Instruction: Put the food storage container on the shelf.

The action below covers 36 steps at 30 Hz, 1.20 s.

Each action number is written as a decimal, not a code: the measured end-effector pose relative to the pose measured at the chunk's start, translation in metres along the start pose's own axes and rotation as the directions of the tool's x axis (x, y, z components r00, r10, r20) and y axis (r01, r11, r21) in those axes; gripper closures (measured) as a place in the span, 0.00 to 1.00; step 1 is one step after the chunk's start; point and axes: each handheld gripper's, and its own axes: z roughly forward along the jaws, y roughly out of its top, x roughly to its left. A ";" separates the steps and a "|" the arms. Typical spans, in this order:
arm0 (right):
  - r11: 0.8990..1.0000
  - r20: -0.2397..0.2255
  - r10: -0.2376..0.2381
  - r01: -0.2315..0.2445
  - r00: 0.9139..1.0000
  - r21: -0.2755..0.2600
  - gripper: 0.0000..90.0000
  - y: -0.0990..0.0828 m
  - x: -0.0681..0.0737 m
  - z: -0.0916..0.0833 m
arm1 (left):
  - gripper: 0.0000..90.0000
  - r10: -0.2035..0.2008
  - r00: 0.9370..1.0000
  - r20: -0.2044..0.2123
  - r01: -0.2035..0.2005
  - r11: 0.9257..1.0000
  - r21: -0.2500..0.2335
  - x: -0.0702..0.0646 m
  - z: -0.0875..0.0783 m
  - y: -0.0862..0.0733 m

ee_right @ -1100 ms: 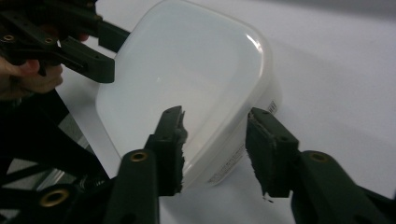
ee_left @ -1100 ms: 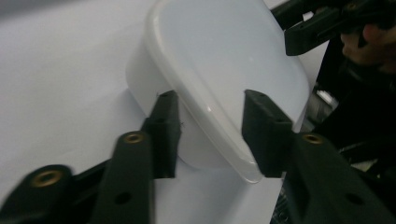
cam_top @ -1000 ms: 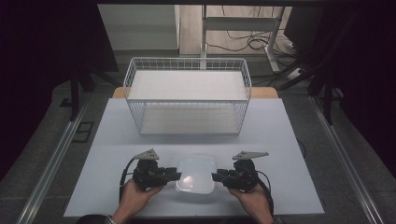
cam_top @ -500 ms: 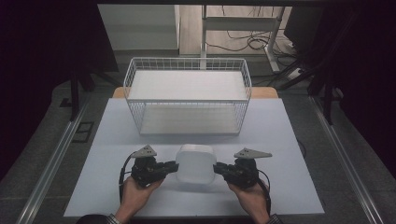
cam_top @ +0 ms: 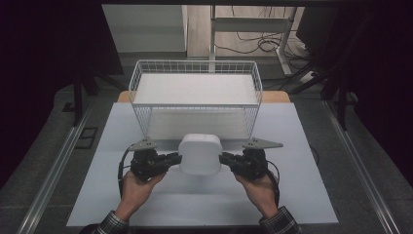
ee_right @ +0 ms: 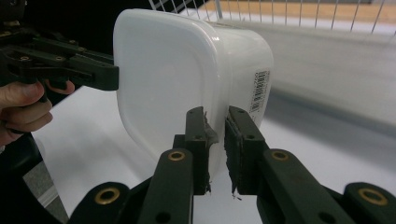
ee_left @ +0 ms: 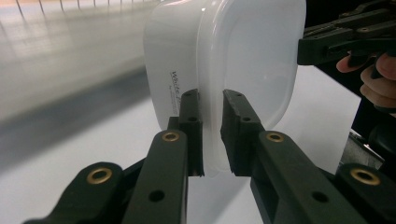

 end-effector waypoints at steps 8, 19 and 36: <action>0.999 0.000 -0.027 0.027 1.000 -0.044 0.88 0.038 -0.004 -0.005 | 0.88 0.010 1.000 -0.009 -0.010 0.999 -0.042 0.002 -0.008 0.035; 0.995 0.002 -0.041 0.041 0.999 -0.091 0.88 0.071 -0.008 -0.008 | 0.89 0.033 0.999 -0.030 -0.035 0.997 -0.067 0.006 -0.016 0.068; 0.987 0.025 -0.064 0.067 0.998 -0.145 0.88 0.136 -0.013 -0.008 | 0.88 0.038 0.998 -0.059 -0.043 0.995 -0.092 0.018 -0.027 0.130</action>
